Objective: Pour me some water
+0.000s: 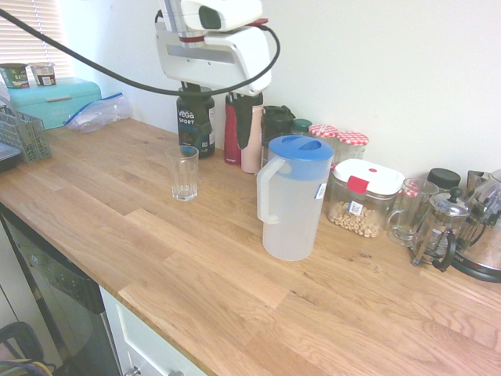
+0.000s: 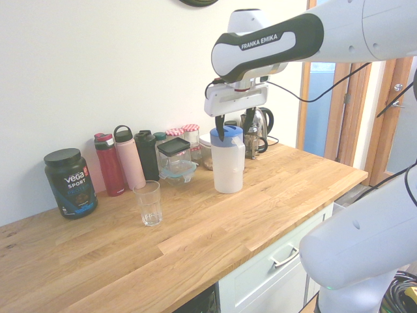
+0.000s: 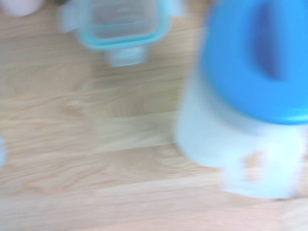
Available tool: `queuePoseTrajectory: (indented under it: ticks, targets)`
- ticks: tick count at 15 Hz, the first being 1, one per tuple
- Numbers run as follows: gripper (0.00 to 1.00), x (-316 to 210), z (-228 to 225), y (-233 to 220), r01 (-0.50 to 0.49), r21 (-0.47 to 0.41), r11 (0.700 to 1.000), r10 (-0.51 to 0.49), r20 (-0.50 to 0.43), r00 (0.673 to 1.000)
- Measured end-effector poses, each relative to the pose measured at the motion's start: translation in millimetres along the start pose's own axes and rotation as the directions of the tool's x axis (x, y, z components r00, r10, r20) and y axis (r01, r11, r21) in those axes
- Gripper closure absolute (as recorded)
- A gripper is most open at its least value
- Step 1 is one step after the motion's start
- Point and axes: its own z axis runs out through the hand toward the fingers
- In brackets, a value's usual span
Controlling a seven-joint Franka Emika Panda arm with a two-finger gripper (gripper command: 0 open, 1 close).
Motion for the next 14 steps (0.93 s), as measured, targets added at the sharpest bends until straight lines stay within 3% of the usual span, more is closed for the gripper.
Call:
queuePoseTrajectory:
  ticks: [6, 7, 14]
  targets:
    - [0.00, 37, 59, 7, 0.025, 0.013, 1.000, -0.024, -0.004, 1.000]
    - [1.00, 41, 71, 3, 0.025, 0.011, 1.000, -0.025, -0.006, 1.000]
    - [1.00, 47, 100, -3, 0.027, -0.005, 1.000, -0.027, 0.010, 1.000]
